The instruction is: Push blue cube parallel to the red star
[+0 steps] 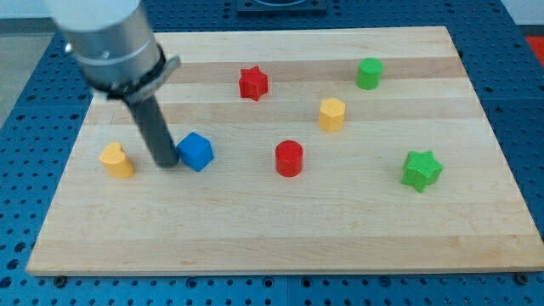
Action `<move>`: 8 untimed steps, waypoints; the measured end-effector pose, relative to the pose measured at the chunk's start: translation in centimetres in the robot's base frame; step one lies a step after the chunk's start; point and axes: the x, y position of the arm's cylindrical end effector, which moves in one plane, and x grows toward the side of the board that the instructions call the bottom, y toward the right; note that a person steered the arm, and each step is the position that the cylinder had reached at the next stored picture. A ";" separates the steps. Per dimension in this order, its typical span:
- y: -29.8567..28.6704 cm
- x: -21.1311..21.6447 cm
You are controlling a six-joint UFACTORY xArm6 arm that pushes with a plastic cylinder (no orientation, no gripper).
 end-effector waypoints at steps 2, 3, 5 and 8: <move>4.3 -4.1; 4.6 -4.1; -4.5 -6.2; 3.1 -1.4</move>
